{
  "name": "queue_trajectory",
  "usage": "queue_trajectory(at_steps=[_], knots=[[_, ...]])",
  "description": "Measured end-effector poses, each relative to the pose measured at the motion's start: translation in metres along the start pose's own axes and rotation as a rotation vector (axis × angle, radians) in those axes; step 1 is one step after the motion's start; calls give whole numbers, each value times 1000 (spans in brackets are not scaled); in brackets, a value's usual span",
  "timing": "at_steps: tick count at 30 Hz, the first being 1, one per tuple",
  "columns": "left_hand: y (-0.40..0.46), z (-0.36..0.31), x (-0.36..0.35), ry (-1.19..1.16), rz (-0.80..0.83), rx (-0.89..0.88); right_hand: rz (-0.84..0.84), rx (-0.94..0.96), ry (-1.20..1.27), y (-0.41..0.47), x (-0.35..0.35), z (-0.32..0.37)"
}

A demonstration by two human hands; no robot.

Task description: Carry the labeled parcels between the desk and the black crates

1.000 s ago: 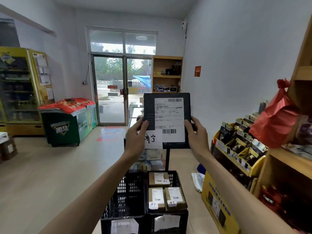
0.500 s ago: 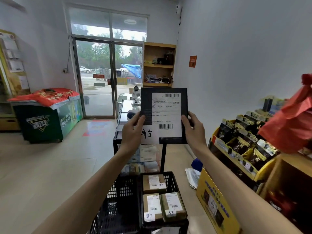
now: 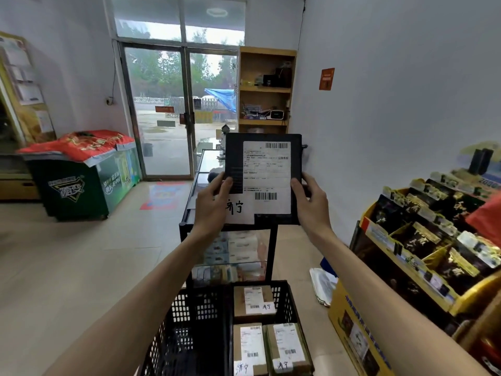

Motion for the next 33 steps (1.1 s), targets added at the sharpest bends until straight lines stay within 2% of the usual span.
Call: queue_trajectory(at_steps=[14,24,33], knots=[[125,89,-26,109,-77,18,95,1,71,145,-1,-111],[144,197,-15,152,-113,225,141,-180,48,164,-50,-214],[107,363,-4,115,-25,542,174,-484,-27,120,-92,-352]])
Point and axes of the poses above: each hand's wrist, its own y-axis towards the middle knuckle, its own x-axis out of the back of the hand, z = x × y, the point moved 2 cm from there along y, towards the middle knuckle, and after that the axes turned 11 degrees about z, right-handed, at the moved point
